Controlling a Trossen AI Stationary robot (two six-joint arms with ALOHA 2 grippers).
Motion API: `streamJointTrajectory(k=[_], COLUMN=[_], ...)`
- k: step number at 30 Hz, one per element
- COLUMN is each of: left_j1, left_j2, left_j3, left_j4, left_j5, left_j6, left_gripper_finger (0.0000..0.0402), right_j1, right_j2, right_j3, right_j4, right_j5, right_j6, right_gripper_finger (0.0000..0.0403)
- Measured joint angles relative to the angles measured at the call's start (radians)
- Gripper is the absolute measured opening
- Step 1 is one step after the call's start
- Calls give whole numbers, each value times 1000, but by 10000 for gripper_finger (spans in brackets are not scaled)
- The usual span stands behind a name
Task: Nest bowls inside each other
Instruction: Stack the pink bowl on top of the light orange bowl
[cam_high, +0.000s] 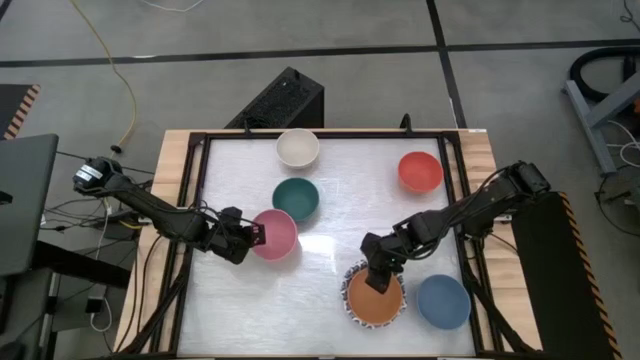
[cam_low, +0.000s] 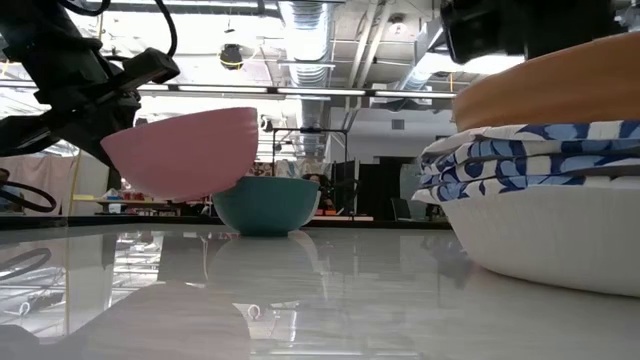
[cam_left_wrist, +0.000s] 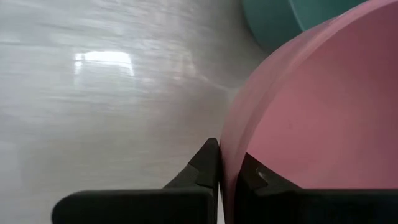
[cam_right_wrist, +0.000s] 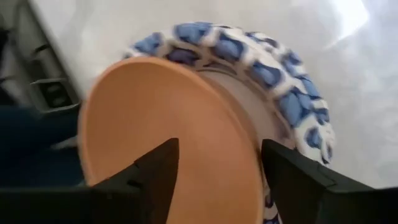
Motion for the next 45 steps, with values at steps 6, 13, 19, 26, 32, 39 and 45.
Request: streamJointTrajectory(k=[6, 13, 19, 26, 32, 39, 45], left_j1=[0, 0, 0, 8, 63, 132, 177], left_j2=[0, 11, 98, 219, 267, 303, 303], left_j3=[0, 0, 0, 0, 2, 2, 2], left_j4=[0, -1, 53, 197, 269, 379, 414], left_j5=[0, 8, 11, 85, 160, 200, 198], left_j6=[15, 10, -135, -164, -101, -27, -11], left_gripper_finger=[0, 0, 0, 0, 0, 0, 0], right_j1=[-48, -85, -107, -165, -214, -227, -234], right_j2=[0, 0, -1, 12, 75, 157, 204], right_j3=[59, 175, 266, 271, 271, 271, 330], right_j4=[-57, -280, -274, -137, -91, 14, 19], right_j5=[-103, -26, 282, 503, 478, 465, 449], right_j6=[3, 27, 90, 185, 186, 170, 106], right_gripper_finger=[265, 265, 265, 265, 265, 265, 265])
